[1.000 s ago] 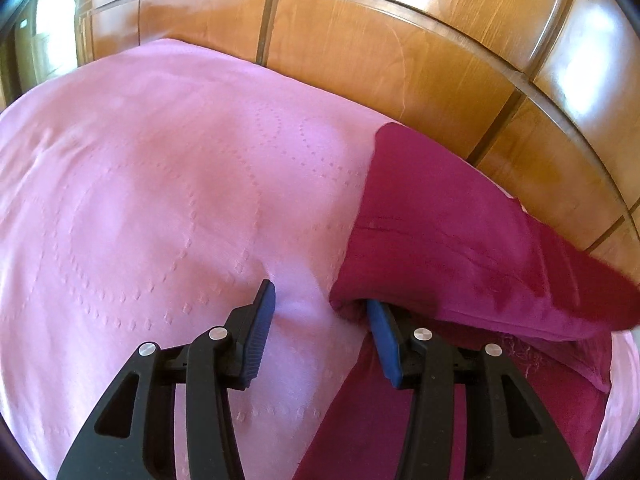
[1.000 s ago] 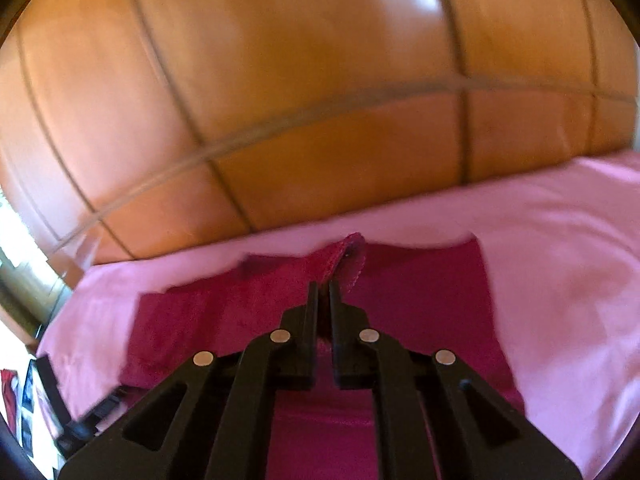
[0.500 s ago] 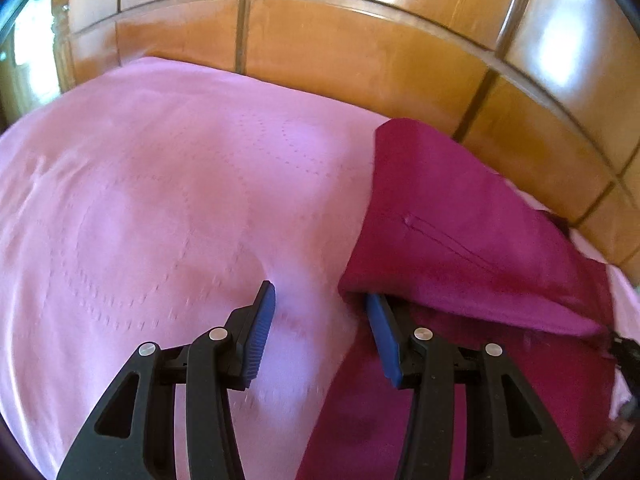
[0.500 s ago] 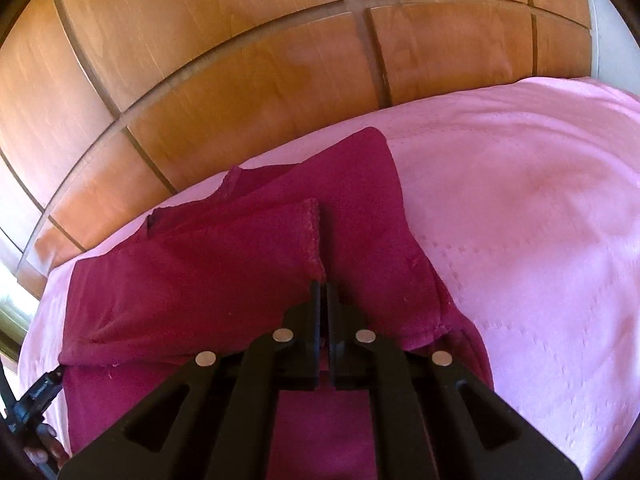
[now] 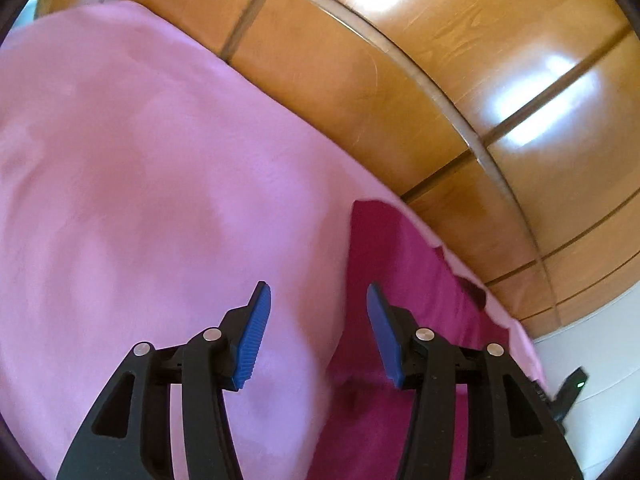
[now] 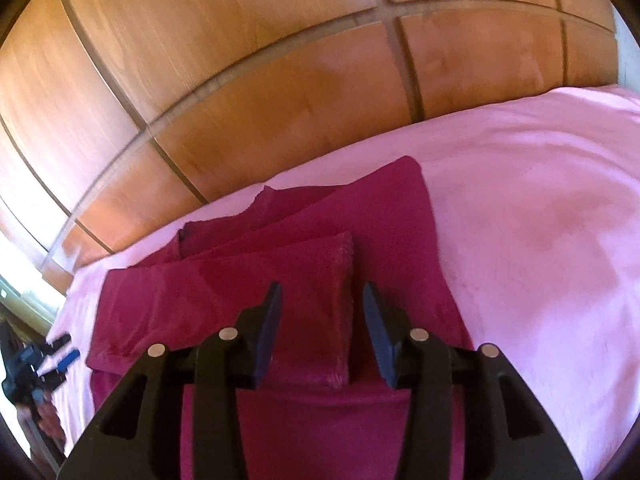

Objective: Fold small clothes

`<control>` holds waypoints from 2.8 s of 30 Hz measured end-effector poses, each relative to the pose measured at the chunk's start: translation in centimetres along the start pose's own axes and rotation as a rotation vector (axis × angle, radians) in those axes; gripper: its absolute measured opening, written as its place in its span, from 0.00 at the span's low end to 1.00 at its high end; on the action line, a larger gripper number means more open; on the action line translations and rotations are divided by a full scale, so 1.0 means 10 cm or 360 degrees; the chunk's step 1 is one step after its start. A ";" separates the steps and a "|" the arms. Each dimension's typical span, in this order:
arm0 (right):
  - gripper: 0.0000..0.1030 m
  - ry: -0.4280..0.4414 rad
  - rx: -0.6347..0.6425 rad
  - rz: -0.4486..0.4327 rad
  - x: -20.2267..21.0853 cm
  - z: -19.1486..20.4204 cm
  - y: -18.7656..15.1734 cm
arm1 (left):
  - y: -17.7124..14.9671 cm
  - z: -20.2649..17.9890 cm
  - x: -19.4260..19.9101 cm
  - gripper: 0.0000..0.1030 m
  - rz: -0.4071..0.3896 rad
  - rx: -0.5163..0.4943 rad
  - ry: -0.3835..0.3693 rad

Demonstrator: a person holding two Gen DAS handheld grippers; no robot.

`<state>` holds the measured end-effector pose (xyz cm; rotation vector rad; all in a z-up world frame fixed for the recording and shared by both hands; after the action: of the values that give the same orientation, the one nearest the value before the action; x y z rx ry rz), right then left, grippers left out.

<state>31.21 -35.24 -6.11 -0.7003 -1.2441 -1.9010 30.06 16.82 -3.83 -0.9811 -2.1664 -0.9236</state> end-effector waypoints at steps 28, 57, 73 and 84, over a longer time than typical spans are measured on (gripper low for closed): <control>0.06 -0.0349 0.0177 -0.0079 -0.02 -0.04 -0.02 | 0.20 -0.95 -0.58 0.00 -0.0083 -0.0480 0.0256; 0.49 -0.0175 0.0272 -0.0200 0.45 0.21 -0.32 | -0.57 -1.15 -0.33 0.39 -0.0090 -0.0716 0.0253; 0.63 -0.0270 0.0475 -0.0099 -0.04 0.40 -0.59 | -0.61 -1.04 -0.76 0.39 -0.0015 -0.0685 0.0462; 0.80 -0.0265 0.0494 -0.0127 0.05 0.46 -0.65 | -1.14 -1.13 -0.03 0.49 -0.0212 -0.0731 0.0441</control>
<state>25.84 -29.54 -7.32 -0.6598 -1.6508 -1.6846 23.59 2.38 -1.38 -0.8537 -1.8390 -1.5701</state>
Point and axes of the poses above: each gripper's, at about its wrist camera, not at the fingertips, and x roughly against the way its jaws point, z to its left, y to its top, the point moved 3 cm from there along -x, roughly the way its jaws point, and after that the axes turned 8 degrees about z, right-handed, at the moved point
